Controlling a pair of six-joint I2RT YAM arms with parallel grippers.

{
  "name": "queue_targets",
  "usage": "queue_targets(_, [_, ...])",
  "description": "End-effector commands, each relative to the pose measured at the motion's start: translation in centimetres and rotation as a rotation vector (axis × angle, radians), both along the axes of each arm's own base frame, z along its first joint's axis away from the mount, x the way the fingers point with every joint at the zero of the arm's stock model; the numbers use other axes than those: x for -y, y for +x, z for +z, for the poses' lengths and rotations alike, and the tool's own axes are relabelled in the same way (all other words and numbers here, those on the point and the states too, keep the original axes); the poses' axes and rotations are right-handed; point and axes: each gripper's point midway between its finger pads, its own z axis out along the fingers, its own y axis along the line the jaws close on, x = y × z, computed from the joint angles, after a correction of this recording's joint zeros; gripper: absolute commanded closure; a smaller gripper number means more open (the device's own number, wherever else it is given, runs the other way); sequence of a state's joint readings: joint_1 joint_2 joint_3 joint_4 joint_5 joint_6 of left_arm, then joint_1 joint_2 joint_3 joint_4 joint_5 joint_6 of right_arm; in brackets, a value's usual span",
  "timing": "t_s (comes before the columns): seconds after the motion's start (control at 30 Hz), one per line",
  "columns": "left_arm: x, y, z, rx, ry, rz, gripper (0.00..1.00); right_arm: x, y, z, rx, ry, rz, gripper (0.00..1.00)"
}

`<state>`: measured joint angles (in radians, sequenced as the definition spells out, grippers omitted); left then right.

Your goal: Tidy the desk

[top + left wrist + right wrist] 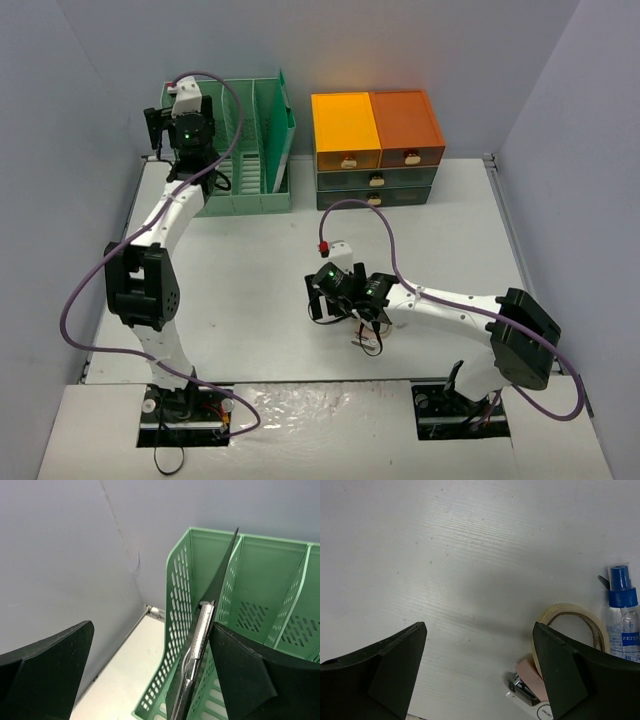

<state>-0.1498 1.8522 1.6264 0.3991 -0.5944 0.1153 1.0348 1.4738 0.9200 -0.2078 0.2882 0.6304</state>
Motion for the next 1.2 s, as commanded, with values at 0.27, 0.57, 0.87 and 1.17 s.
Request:
queue_targets(0.27, [-0.2, -8.3, 15.6, 0.352, 0.009, -0.018, 0.03, -1.0, -0.2, 2.1, 0.054, 0.077, 0.009, 0.16])
queue_targets(0.57, [0.0, -11.4, 13.0, 0.260, -0.115, -0.058, 0.03, -1.5, -0.4, 2.4, 0.063, 0.109, 0.005, 0.15])
queue_targets(0.87, [1.4, -19.4, 7.9, 0.082, -0.372, -0.164, 0.55, -1.6, -0.4, 2.8, 0.079, 0.135, -0.004, 0.15])
queue_targets(1.17, [6.2, -21.8, 1.4, -0.165, -0.655, -0.327, 1.00, -2.1, -0.2, 2.8, 0.079, 0.150, -0.001, 0.15])
